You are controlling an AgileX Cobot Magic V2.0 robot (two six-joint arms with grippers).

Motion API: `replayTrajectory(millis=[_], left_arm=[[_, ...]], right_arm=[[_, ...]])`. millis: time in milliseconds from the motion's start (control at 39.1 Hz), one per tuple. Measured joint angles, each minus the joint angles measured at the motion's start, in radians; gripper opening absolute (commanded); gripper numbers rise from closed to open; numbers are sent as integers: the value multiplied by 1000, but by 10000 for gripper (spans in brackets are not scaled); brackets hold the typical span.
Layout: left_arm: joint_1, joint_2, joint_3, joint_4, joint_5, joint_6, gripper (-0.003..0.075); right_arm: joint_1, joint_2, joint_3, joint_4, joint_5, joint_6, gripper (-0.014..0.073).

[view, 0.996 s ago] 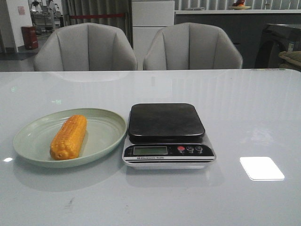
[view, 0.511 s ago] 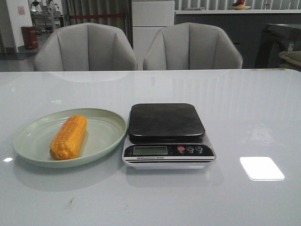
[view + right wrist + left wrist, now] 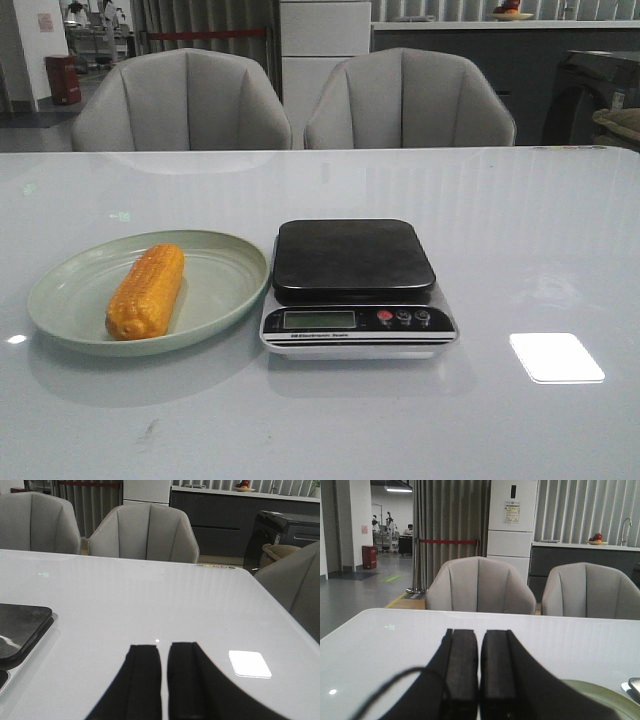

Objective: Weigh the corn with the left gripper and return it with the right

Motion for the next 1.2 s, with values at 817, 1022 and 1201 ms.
replayTrajectory(millis=[817,1022,1201], left_arm=[[-22,218,-332,-13,399,-2,125],[-47,241,-309,-17,399,-2,129],[-108,283,-309,-17,399,-2,246]], right_arm=[[0,0,0,0,0,0,207],[0,0,0,0,0,0,207],[0,0,0,0,0,0,207]])
